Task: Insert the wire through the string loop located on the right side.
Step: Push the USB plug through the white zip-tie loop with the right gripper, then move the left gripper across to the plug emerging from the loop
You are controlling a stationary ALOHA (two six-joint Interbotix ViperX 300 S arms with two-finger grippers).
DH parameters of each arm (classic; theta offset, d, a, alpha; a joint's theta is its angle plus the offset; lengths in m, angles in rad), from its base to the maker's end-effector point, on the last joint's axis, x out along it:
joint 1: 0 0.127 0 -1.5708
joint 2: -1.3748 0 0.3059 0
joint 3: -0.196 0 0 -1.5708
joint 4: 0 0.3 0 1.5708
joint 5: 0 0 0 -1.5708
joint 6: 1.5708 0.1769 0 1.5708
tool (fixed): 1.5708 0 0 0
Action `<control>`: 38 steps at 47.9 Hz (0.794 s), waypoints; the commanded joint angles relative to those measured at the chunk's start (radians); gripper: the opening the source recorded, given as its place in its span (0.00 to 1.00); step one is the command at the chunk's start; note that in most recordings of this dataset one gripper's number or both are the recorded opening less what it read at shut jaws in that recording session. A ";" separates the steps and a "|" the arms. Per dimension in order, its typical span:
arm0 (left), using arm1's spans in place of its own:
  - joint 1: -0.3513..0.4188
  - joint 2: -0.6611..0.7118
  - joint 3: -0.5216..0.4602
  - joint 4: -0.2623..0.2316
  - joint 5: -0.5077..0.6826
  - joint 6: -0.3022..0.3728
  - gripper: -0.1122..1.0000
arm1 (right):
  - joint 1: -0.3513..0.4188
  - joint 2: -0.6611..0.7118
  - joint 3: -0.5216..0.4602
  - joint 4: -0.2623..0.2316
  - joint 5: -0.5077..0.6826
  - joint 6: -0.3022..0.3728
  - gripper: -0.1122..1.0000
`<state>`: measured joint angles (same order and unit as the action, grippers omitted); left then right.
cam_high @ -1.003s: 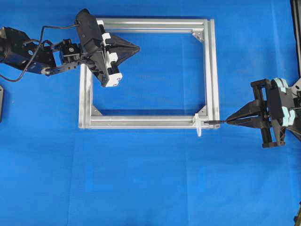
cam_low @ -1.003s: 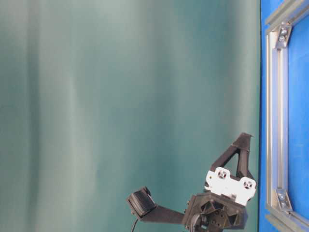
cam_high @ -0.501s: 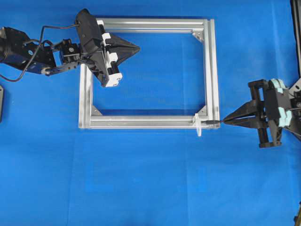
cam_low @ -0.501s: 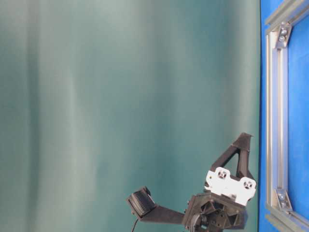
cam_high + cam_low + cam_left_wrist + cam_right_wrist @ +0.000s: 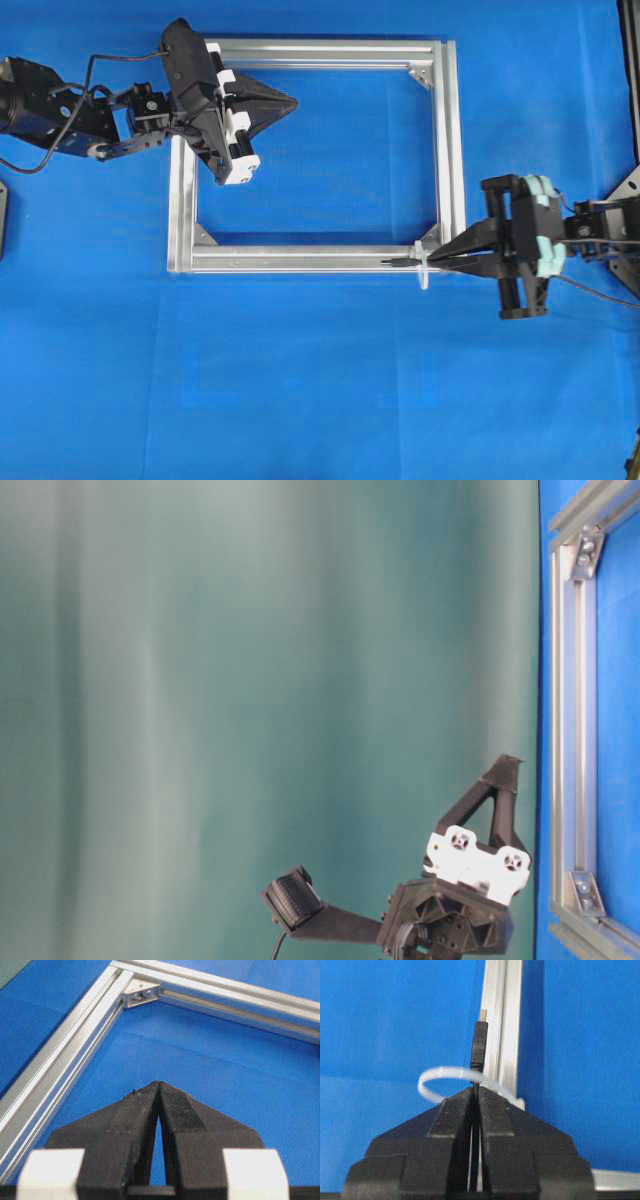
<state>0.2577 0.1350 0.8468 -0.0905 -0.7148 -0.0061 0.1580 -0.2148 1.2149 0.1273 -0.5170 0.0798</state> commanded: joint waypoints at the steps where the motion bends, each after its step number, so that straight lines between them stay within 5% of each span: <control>1: -0.006 -0.032 -0.012 0.002 -0.009 0.000 0.10 | -0.006 0.006 -0.025 0.000 -0.017 0.000 0.07; 22: -0.054 -0.031 -0.015 0.002 -0.009 -0.002 0.10 | -0.006 0.009 -0.026 0.000 -0.012 0.000 0.07; 38: -0.245 -0.029 -0.017 0.002 -0.006 -0.020 0.10 | -0.006 0.009 -0.026 0.000 -0.012 0.000 0.07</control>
<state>0.0568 0.1350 0.8468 -0.0905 -0.7148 -0.0138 0.1549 -0.1994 1.2057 0.1273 -0.5216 0.0798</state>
